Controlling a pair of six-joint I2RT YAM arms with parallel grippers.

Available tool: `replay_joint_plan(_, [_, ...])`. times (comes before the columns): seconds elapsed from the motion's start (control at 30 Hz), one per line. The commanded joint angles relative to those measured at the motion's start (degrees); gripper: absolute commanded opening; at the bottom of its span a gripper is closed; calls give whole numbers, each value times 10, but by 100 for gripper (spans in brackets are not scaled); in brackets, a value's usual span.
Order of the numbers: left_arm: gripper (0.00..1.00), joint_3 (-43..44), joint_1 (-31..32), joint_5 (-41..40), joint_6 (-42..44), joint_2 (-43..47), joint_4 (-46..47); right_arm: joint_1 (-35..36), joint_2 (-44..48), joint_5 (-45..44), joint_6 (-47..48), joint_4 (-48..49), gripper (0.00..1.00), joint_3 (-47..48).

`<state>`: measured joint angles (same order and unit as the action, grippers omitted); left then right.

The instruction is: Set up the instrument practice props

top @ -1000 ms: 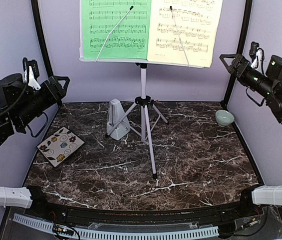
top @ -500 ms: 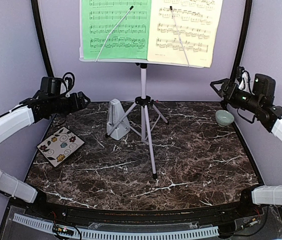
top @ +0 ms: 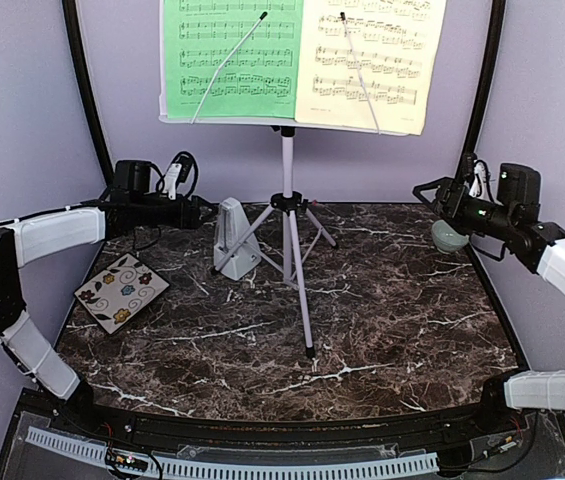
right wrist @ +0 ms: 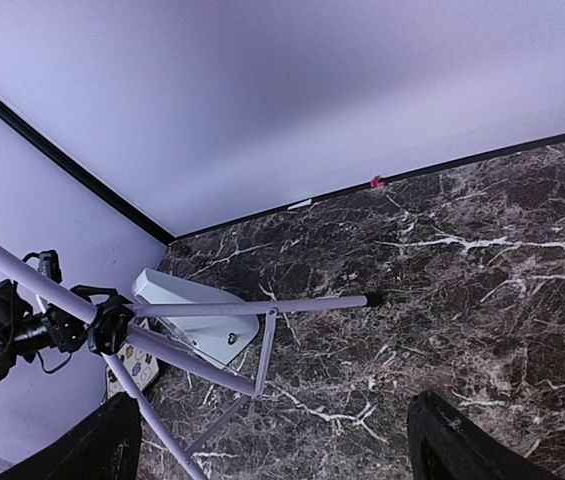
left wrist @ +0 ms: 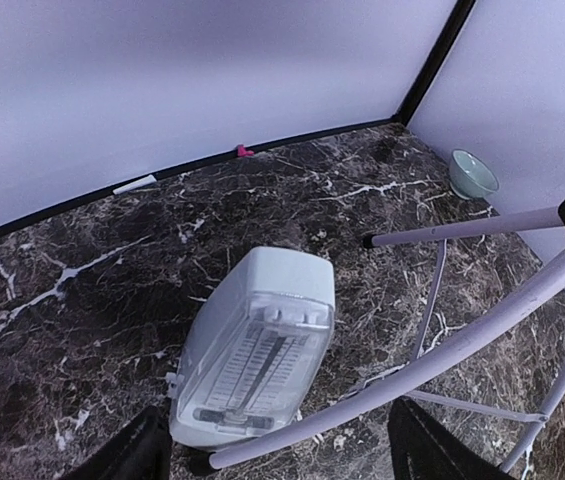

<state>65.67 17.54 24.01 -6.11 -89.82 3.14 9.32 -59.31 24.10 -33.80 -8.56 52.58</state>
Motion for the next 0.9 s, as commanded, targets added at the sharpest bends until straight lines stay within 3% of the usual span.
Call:
replay_joint_plan(0.0, [77,34,-1,71,44,-25,36,-3,-6,15,-10,34,93,2])
replay_joint_plan(0.6, [78,136,38,25,71,-154,27,48,-73,-53,-92,153,92,-33])
replay_joint_plan(0.87, [71,149,44,-42,86,-176,4,86,-109,-73,-108,186,91,-36])
